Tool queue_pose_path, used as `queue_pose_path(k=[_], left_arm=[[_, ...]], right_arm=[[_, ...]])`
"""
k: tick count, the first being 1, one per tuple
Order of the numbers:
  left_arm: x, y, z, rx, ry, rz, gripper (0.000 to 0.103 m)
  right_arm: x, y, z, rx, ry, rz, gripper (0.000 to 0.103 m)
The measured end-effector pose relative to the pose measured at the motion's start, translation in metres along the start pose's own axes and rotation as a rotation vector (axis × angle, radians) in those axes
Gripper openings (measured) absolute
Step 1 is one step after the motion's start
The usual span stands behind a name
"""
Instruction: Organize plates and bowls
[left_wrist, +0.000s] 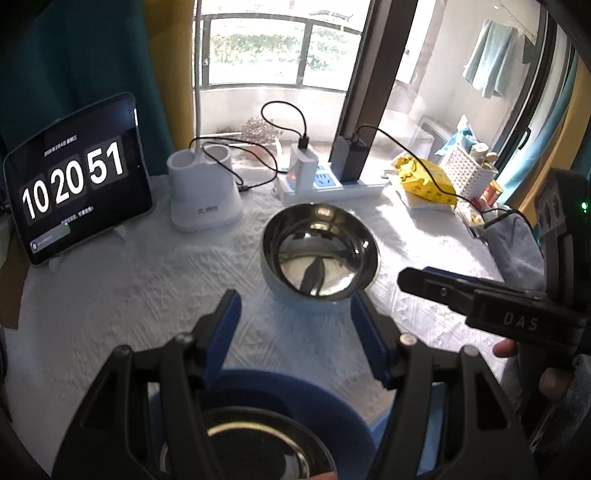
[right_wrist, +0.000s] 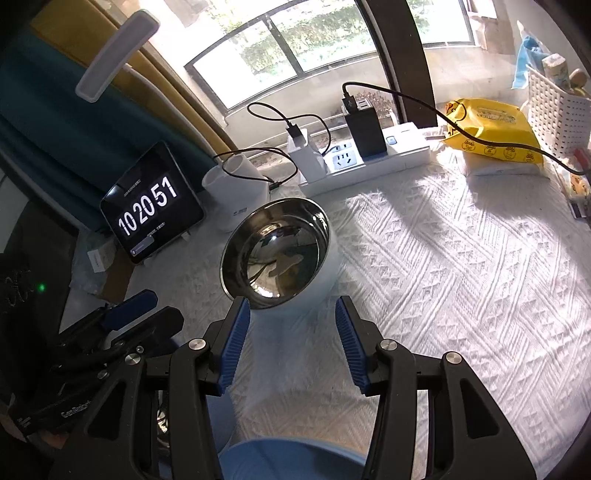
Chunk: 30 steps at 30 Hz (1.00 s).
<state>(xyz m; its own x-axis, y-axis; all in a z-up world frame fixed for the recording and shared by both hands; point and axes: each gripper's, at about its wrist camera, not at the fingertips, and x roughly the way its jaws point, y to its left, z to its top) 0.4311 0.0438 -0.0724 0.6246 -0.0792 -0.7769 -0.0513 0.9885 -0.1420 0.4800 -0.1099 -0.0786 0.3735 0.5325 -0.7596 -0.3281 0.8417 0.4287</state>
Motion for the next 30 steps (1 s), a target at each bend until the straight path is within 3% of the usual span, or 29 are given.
queue_pose_path(k=[17, 26, 30], left_arm=[[0.048, 0.004, 0.020, -0.011, 0.055, 0.066, 0.063], [0.087, 0.014, 0.024, -0.092, 0.180, 0.049, 0.063], [0.096, 0.013, 0.021, -0.101, 0.197, 0.063, 0.063]], right_arm=[[0.046, -0.020, 0.021, 0.027, 0.034, 0.034, 0.051], [0.069, -0.030, 0.028, 0.060, 0.060, 0.064, 0.051], [0.076, -0.036, 0.029, 0.083, 0.067, 0.068, 0.051]])
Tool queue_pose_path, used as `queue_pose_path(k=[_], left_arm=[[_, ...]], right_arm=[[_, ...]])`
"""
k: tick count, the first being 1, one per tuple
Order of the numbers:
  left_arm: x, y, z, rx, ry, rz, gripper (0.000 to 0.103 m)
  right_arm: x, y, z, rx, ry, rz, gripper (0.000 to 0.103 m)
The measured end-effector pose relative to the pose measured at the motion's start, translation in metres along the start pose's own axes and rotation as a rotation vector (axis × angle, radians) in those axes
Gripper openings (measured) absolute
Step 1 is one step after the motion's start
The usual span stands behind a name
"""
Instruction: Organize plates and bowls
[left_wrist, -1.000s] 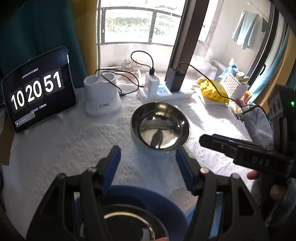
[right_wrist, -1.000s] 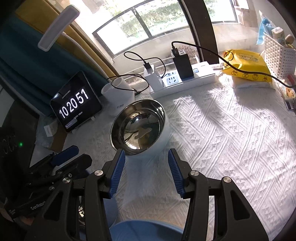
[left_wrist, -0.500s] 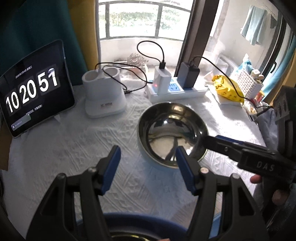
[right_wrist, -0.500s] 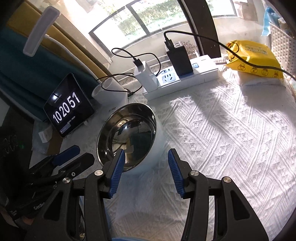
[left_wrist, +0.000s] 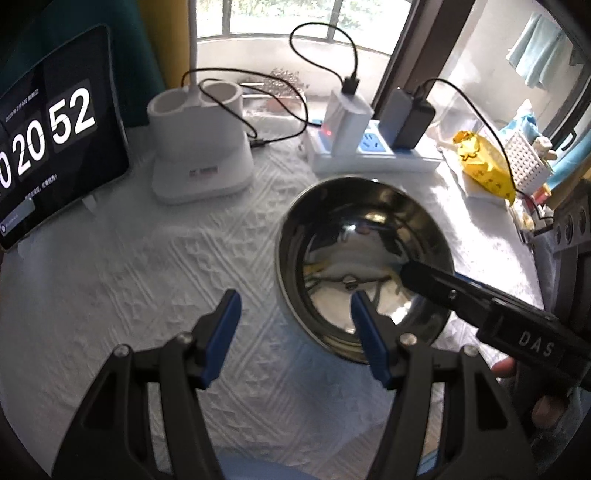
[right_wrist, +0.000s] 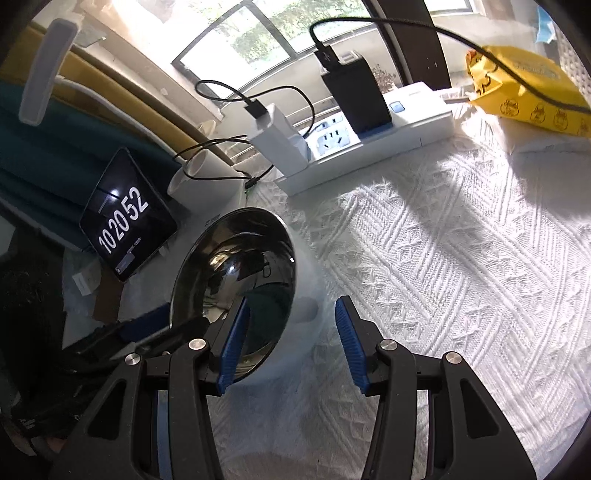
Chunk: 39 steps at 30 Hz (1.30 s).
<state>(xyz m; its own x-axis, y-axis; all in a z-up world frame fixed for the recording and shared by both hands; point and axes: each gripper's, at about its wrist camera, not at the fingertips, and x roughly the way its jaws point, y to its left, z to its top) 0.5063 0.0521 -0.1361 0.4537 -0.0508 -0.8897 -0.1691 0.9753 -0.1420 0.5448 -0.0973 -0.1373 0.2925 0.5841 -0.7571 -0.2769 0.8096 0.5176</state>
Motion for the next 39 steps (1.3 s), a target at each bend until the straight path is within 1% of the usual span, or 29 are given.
queue_pose_path(k=[8, 10, 11, 12, 13, 14, 17, 20, 26, 32, 39], left_arm=[[0.013, -0.003, -0.001, -0.006, 0.021, 0.000, 0.062], [0.015, -0.002, 0.000, -0.010, 0.030, -0.008, 0.062], [0.015, -0.003, -0.001, -0.004, 0.027, -0.004, 0.061], [0.015, -0.004, -0.001, 0.007, 0.023, 0.004, 0.059], [0.016, -0.006, -0.001, 0.013, 0.023, 0.006, 0.055], [0.016, -0.008, -0.002, 0.023, 0.025, 0.004, 0.051], [0.015, -0.012, -0.005, 0.045, 0.015, 0.016, 0.047], [0.013, -0.010, -0.005, 0.042, 0.011, 0.008, 0.043], [0.007, -0.010, -0.006, 0.050, -0.008, 0.008, 0.042], [-0.003, -0.013, -0.011, 0.057, -0.022, -0.012, 0.042], [-0.015, -0.018, -0.016, 0.069, -0.045, -0.019, 0.042]], right_arm=[[0.015, -0.002, 0.002, 0.005, 0.022, -0.011, 0.051], [0.018, -0.002, 0.002, 0.006, 0.025, -0.004, 0.048], [0.018, -0.001, 0.003, 0.006, 0.026, 0.004, 0.045], [0.019, 0.000, 0.003, 0.000, 0.026, 0.010, 0.041], [0.019, 0.002, 0.003, -0.005, 0.026, 0.015, 0.039], [0.020, 0.004, 0.003, -0.011, 0.025, 0.008, 0.038], [0.020, 0.007, 0.002, -0.021, 0.023, 0.007, 0.036], [0.018, 0.006, 0.002, -0.022, 0.018, -0.010, 0.033], [0.012, 0.009, 0.002, -0.032, 0.014, -0.022, 0.032], [0.004, 0.012, -0.001, -0.034, 0.003, -0.028, 0.032], [-0.015, 0.014, -0.004, -0.042, -0.026, -0.032, 0.032]])
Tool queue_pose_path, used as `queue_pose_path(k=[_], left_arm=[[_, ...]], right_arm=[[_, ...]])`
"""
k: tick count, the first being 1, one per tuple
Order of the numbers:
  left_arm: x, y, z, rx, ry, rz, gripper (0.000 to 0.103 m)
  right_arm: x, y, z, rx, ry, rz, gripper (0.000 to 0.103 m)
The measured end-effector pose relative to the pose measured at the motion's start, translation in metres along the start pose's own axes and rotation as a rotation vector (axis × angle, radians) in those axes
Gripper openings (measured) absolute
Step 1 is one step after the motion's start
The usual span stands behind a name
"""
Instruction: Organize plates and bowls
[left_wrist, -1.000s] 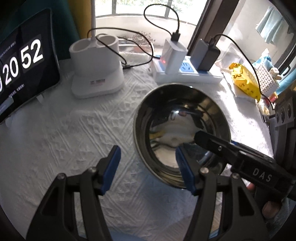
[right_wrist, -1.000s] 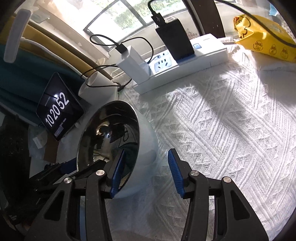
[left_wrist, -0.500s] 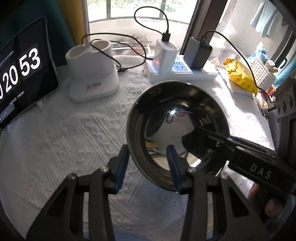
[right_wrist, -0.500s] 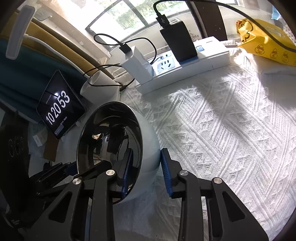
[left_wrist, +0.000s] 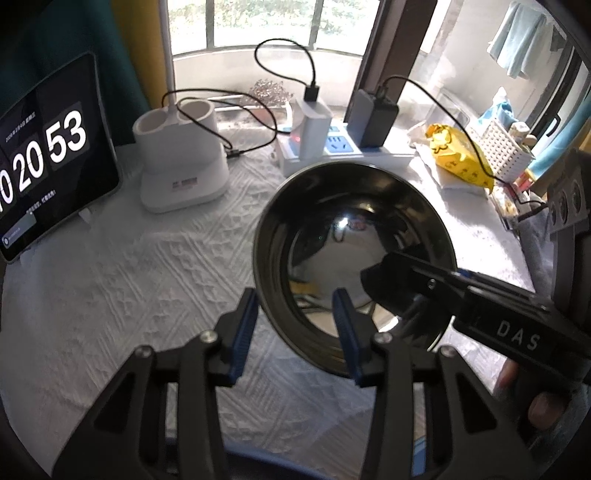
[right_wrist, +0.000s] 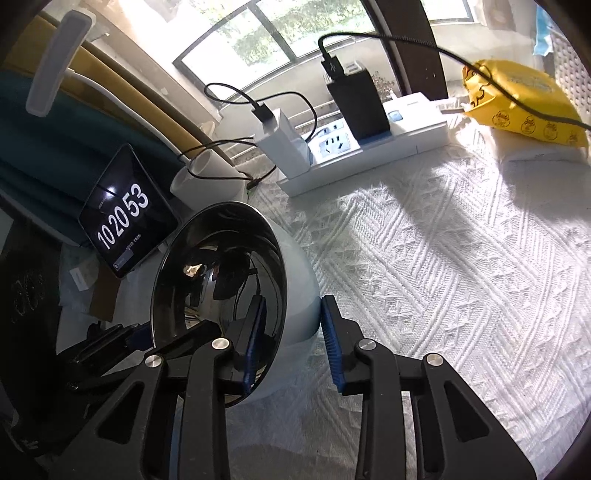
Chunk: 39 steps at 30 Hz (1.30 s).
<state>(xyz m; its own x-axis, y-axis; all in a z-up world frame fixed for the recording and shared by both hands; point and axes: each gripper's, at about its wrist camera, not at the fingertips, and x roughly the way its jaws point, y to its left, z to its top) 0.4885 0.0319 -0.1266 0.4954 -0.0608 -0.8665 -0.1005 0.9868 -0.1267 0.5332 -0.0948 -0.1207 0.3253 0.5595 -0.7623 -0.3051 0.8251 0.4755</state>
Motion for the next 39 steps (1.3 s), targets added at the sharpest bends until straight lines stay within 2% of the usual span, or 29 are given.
queue_pose_path(k=[21, 39], left_arm=[[-0.057, -0.011, -0.015, 0.022, -0.080, -0.027, 0.042], [-0.108, 0.011, -0.047, 0.005, -0.147, -0.044, 0.042]], right_arm=[[-0.051, 0.027, -0.018, -0.035, -0.068, -0.012, 0.032], [-0.082, 0.077, -0.050, -0.091, -0.112, -0.023, 0.032]])
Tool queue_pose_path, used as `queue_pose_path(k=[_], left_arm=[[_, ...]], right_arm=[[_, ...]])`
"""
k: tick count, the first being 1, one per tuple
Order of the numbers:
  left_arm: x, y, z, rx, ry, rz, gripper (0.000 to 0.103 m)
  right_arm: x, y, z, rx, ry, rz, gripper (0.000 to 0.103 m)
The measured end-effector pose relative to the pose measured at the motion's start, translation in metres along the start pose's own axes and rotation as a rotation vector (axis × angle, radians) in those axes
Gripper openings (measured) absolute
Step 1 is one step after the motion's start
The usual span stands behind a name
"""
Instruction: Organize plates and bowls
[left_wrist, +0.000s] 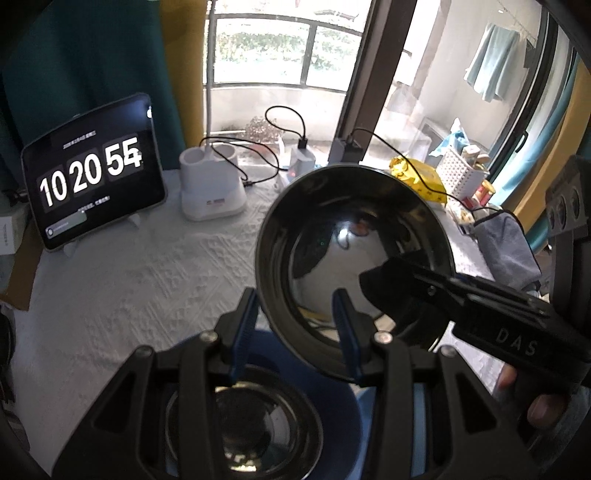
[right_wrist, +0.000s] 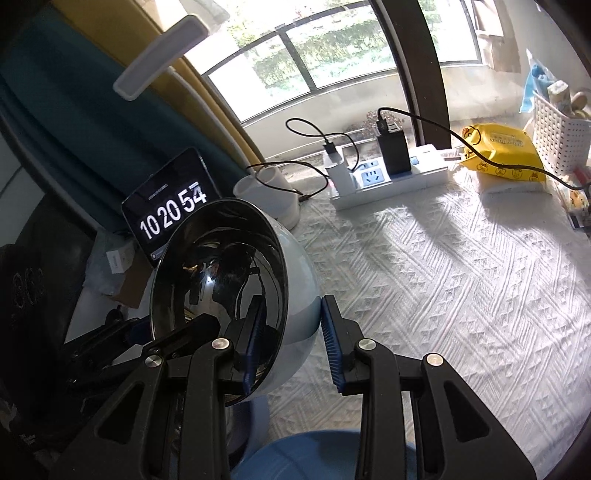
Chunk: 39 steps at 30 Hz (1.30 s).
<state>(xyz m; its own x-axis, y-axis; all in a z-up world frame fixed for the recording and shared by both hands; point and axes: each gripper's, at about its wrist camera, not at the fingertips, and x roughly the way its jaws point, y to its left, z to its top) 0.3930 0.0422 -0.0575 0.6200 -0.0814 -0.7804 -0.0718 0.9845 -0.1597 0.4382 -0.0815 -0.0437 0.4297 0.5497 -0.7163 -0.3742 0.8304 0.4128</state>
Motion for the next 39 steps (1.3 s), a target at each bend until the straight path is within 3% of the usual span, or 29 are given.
queue_pose_path(k=[39], left_arm=[[-0.062, 0.047, -0.056, -0.057, -0.051, -0.017, 0.042]], right_arm=[[-0.016, 0.071, -0.051, -0.073, 0.012, 0.004, 0.033]])
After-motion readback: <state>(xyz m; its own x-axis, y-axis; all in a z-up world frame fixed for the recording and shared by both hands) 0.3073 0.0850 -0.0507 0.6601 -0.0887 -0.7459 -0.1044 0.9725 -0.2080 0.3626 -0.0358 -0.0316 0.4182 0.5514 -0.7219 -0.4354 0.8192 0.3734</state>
